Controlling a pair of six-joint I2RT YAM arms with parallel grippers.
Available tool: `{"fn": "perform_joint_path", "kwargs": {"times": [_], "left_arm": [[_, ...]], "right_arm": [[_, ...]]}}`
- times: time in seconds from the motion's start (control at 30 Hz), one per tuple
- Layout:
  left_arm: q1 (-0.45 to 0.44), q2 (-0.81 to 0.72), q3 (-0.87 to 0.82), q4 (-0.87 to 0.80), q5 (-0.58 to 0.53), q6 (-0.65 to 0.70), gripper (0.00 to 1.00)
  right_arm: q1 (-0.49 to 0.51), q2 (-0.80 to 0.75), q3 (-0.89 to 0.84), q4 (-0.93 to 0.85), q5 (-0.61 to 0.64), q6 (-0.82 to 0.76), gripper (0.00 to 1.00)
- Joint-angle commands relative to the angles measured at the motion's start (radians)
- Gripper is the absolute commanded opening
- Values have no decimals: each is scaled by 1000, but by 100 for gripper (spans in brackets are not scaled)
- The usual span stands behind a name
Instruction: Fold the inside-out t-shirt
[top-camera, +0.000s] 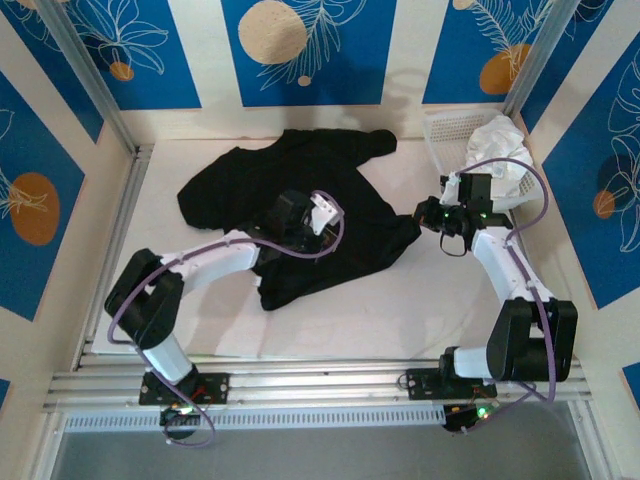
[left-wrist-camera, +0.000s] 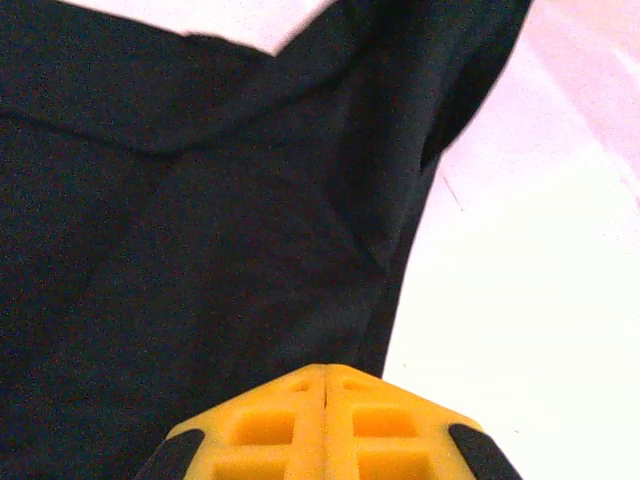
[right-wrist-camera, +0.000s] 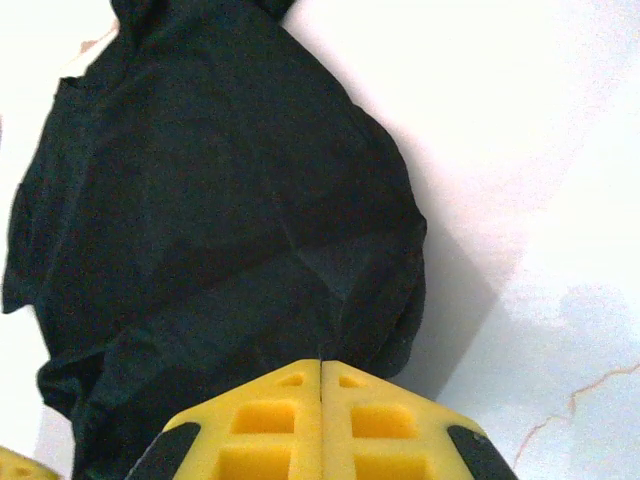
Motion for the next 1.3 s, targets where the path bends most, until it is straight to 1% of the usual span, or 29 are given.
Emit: {"fn": "perform_joint_path", "kwargs": {"times": [0.0,0.03,0.07,0.1,0.17,0.2,0.27,0.37,0.53,0.57,0.63,0.73,0.87,0.9,1.03,1.17,1.27], "left_arm": [[3,-6,-17,5,19,3,0],[-8,14,1,-38,-10,37,7],[-24,44,26,-97,-45,82,22],[-39,80,56,-154,-87,123,33],[-66,143,105,-228,-145,173,46],[-74,168,120,-241,-160,184,50],[-82,204,135,-244,-153,194,54],[-94,239,159,-259,-141,213,60],[-99,282,192,-280,-144,231,62],[-99,291,198,-279,-152,231,61],[-99,304,213,-282,-172,227,54],[-100,311,226,-273,-194,215,35],[-98,297,231,-265,-181,208,3],[-95,284,227,-259,-172,204,0],[-83,210,177,-198,-110,161,0],[-50,131,92,-84,-30,77,0],[-33,99,45,-31,-27,48,0]], "right_arm": [[8,9,36,-12,18,-25,0],[8,11,36,-10,14,-25,0],[8,11,37,-10,14,-25,0],[8,12,38,-10,14,-24,0],[2,7,42,-12,4,-21,0],[-3,2,43,-11,-8,-15,0],[-16,-13,46,-10,-28,-7,0],[-26,-39,61,-24,-36,-8,0],[-35,-63,82,-50,-40,-15,0],[-36,-66,85,-53,-40,-15,0],[-38,-70,88,-56,-42,-16,0],[-38,-72,88,-58,-48,-15,0],[-43,-75,87,-64,-48,-19,0],[-44,-77,86,-64,-48,-19,0],[-44,-73,76,-55,-47,-16,0],[-44,-59,68,-47,-48,-15,0],[-44,-50,71,-47,-53,-16,0]]}}
